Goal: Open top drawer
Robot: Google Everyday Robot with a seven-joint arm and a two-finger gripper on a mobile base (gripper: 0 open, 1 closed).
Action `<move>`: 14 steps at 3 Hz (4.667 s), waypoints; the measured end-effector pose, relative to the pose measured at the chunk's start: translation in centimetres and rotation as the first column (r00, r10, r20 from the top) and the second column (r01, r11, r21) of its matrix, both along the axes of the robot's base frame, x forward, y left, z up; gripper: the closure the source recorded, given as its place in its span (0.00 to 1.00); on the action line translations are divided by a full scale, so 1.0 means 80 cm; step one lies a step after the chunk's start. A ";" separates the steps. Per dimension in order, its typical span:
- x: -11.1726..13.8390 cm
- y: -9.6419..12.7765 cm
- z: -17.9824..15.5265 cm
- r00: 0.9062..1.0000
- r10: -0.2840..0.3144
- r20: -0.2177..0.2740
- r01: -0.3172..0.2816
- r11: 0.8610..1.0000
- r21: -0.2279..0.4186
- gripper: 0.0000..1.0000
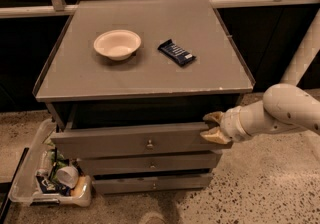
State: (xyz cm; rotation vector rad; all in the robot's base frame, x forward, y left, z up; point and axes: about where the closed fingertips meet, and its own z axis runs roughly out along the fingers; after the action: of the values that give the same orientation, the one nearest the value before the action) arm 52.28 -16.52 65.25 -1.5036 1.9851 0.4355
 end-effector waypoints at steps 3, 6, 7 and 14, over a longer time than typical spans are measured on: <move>-0.007 -0.003 0.003 1.000 0.000 -0.003 0.000 1.000 0.003 0.82; -0.015 0.007 0.006 0.999 0.044 -0.019 -0.042 0.995 0.094 0.12; -0.034 0.016 -0.001 0.996 0.069 -0.050 -0.062 0.989 0.131 0.14; -0.043 0.021 0.011 0.993 0.088 -0.072 -0.076 0.984 0.160 0.39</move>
Offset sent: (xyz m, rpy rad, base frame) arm -0.4199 -0.1085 0.0044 0.1536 0.1399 -0.0306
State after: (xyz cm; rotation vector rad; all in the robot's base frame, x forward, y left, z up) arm 48.81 -14.85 66.15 -1.4930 1.9049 0.6795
